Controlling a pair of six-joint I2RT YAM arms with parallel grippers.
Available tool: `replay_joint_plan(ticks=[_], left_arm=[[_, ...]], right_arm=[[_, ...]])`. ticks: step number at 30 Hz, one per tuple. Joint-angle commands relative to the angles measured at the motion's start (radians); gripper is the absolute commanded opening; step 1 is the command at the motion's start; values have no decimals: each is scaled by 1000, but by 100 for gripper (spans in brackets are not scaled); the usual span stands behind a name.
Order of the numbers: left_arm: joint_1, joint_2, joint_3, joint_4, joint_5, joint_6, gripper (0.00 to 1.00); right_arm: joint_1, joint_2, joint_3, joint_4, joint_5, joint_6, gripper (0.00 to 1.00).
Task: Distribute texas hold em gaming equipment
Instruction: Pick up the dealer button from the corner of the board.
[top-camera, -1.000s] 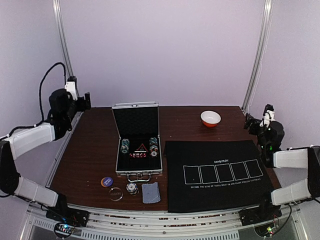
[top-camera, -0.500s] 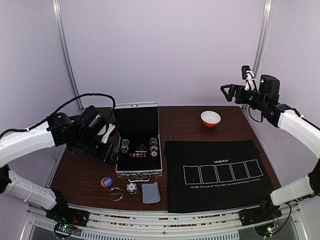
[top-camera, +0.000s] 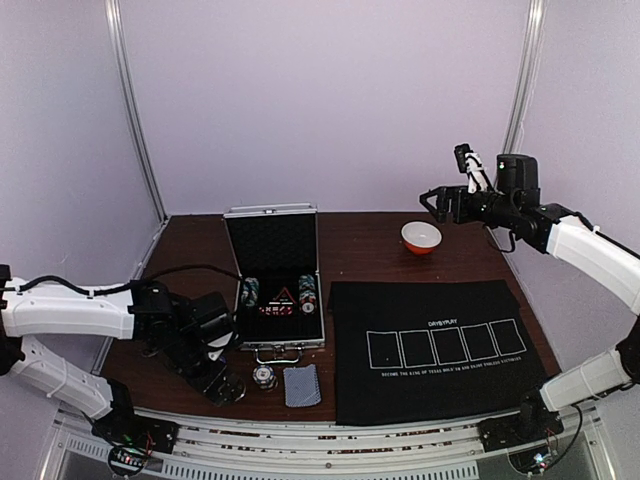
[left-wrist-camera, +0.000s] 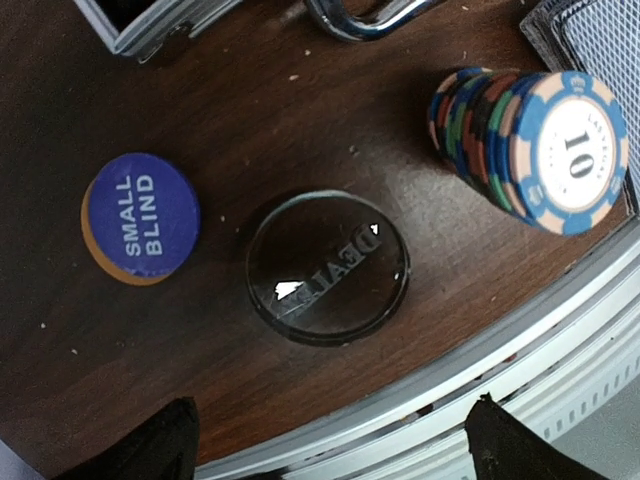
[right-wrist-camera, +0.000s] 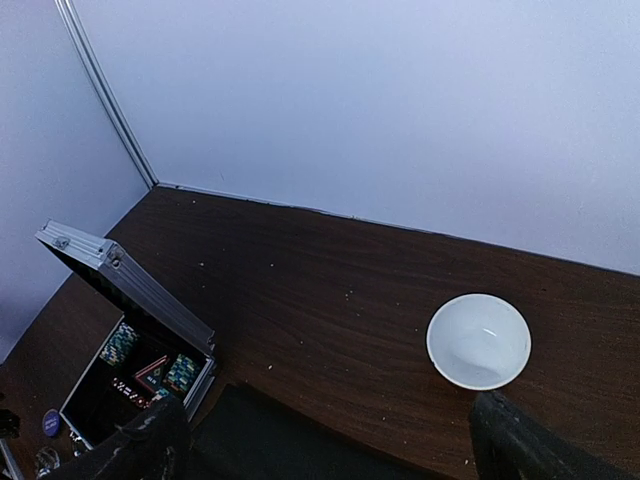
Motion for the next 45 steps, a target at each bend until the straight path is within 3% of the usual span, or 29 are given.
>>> replay_joint_plan(ticks=[1,8,24,34,45], left_arm=[[-15,55,-40,130,-12,54,94],[-16,96,-76,209,34,109,93],[-12,213,-58,275,-33,123,89],[-8,182,-84,335,-43,117,74],[-8,168,-116,407,-51,136,73]], right_arm=[[9,-5,16,-29,29,-11,100],[11,10,30,-71,33,-20,100],[17,24,31,-100,33,-25,100],[22,44,42,-111,30,-23,100],[26,58,42,-124,27,-38,100]])
